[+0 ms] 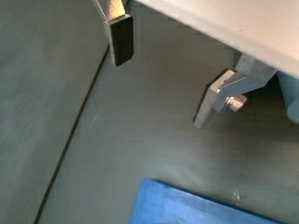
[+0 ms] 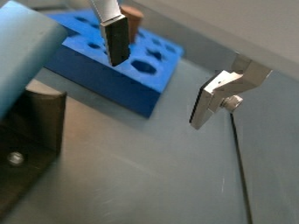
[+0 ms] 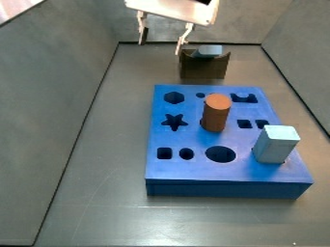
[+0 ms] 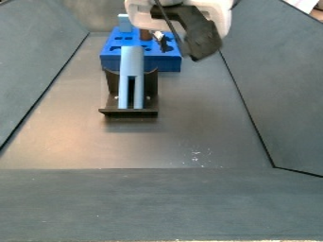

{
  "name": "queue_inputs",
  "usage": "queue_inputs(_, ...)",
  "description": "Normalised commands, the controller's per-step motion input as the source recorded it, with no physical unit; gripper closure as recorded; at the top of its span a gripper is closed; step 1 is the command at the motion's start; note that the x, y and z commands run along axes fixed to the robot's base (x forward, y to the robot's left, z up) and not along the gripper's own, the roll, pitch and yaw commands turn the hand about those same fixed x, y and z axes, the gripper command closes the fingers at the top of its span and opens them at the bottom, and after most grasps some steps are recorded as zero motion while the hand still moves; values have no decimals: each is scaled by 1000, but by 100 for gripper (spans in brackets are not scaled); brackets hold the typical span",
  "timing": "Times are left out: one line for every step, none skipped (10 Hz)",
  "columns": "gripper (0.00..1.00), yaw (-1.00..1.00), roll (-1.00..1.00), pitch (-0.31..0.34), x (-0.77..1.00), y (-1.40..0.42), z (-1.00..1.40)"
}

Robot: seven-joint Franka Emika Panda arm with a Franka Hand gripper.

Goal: Pick up the square-circle object. Move up. Rotate the square-circle object. Place the square-circle object on the fixture. Regrasp the square-circle object. Move to above the board. Insert the square-circle object.
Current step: Regrasp the square-circle object.

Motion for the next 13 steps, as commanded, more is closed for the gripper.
queue_inputs(0,-955,1000,-204,-36,-48,-9)
queue_inputs(0,-951,1000,-230,-45,-21,12)
queue_inputs(0,-952,1000,-238,-47,-19,10)
queue_inputs(0,-950,1000,-250,-42,-16,-1)
queue_inputs(0,-954,1000,-253,-36,-15,-2)
queue_inputs(0,-959,1000,-252,-37,-15,-2)
queue_inputs(0,-961,1000,-248,-40,-13,-7)
queue_inputs(0,-968,1000,-234,-36,-12,-14)
queue_inputs(0,-978,1000,-216,-37,-6,-16)
queue_inputs(0,-988,1000,-184,-43,-9,-12)
queue_inputs(0,-999,1000,-134,-41,-5,0)
queue_inputs(0,-1000,993,-38,-37,-12,4)
queue_inputs(0,-1000,994,59,-28,-14,-6)
